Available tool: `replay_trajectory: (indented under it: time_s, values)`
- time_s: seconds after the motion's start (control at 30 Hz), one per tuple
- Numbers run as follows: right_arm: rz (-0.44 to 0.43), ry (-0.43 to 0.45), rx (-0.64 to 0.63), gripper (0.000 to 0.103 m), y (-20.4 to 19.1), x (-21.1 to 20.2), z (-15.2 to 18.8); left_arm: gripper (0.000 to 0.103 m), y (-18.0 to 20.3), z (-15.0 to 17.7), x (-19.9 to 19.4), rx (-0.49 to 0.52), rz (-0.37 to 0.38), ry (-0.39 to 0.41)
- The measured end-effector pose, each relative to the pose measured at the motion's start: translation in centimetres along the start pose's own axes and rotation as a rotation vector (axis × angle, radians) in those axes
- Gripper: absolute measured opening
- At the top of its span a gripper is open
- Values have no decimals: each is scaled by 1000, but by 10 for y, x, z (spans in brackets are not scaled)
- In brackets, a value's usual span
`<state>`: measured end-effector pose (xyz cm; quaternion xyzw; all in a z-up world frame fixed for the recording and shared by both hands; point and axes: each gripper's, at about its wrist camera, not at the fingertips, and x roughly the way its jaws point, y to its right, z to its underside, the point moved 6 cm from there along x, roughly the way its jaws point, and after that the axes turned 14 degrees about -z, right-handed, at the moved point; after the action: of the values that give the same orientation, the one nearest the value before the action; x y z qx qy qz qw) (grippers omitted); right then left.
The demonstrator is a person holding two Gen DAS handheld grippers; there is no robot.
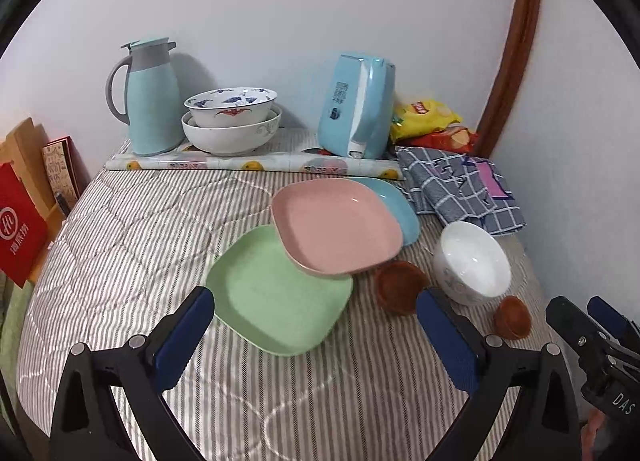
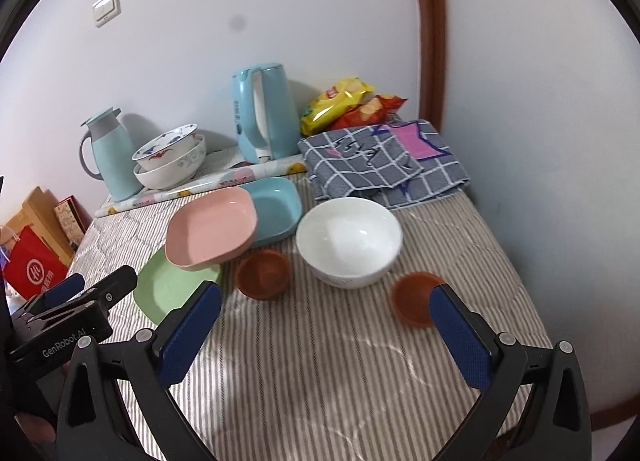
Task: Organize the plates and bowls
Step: 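Move the right tool to the pink plate rim and close on it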
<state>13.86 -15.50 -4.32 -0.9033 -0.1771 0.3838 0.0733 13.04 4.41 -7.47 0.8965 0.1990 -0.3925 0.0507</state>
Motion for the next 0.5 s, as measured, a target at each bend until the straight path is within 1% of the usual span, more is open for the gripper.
replay_trajectory:
  time_s: [0.07, 0.13, 0.27, 0.33, 0.47, 0.5]
  values:
    - [-7, -10, -6, 101, -4, 8, -3, 102, -5, -4, 9, -9, -12, -12]
    - [-5, -20, -11, 98, -6, 18, -7, 98, -10, -8, 18, -27, -8, -24]
    - [-24, -38, -20, 96, -12, 37, -14, 97, -18, -14, 35, -48, -13, -40]
    - [-29, -52, -32, 91, -15, 49, -18, 97, -21, -16, 43, -54, -14, -45]
    - [-30, -74, -31, 88, -20, 67, -25, 93, -24, -23, 59, -46, -15, -59]
    - [-37, -78, -27, 85, -21, 72, -27, 93, -24, -25, 64, -47, -17, -61]
